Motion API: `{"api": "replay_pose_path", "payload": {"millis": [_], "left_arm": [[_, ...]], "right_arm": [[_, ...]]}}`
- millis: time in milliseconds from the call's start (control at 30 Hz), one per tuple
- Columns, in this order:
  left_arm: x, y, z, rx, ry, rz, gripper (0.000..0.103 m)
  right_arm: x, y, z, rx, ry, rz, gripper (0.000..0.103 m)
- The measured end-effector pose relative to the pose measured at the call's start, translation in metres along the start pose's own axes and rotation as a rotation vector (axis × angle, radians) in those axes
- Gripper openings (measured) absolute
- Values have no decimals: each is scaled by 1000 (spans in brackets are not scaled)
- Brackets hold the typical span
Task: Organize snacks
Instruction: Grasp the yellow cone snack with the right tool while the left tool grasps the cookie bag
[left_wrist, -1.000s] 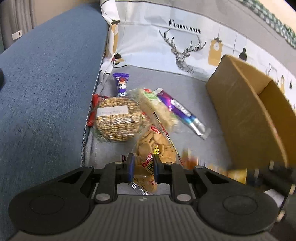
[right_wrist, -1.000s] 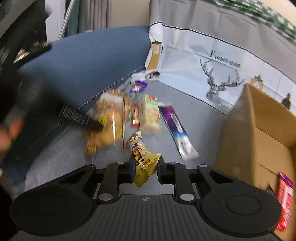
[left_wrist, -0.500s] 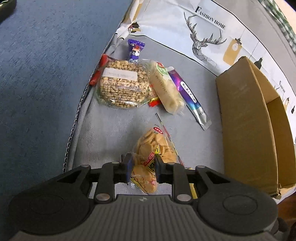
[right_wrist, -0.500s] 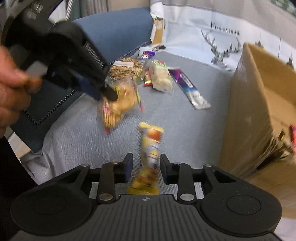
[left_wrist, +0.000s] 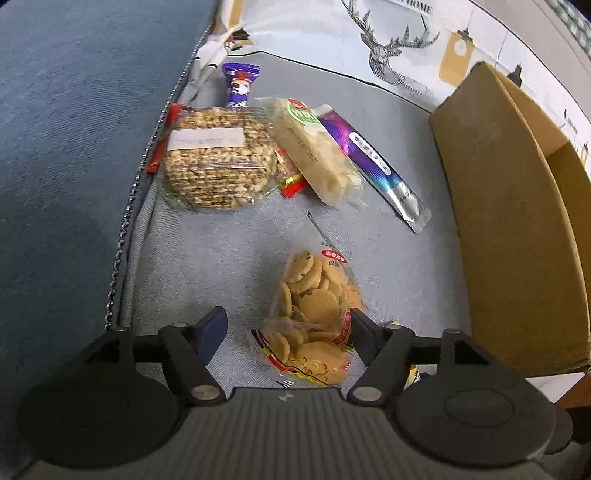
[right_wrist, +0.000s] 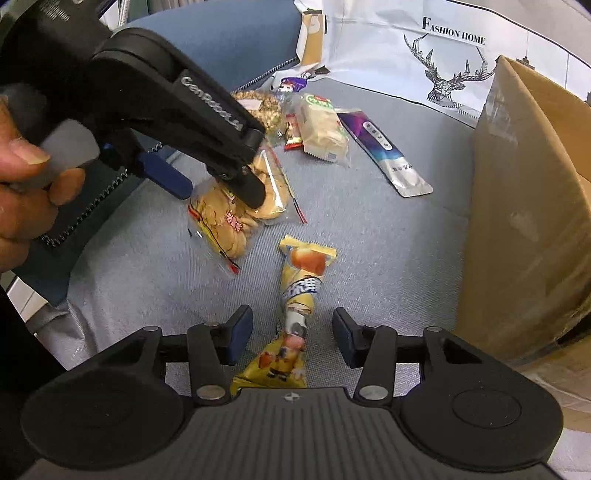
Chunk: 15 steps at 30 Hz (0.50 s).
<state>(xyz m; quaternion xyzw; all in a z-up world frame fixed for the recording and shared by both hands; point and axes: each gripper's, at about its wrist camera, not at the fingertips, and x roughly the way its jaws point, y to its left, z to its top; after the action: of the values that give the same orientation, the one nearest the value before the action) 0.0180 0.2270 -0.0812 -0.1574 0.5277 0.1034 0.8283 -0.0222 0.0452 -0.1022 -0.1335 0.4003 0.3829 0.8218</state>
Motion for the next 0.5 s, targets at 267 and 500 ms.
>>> {"api": "replay_pose_path", "payload": {"millis": [267,500], "left_arm": [[5,-7,-1,38,11,18,76],[7,-8,-1,41,12,10,69]], "right_arm": [[-2,-1,0,-10,-2,-14,26],[-10,-4,3,-4,-57,-25,16]]}}
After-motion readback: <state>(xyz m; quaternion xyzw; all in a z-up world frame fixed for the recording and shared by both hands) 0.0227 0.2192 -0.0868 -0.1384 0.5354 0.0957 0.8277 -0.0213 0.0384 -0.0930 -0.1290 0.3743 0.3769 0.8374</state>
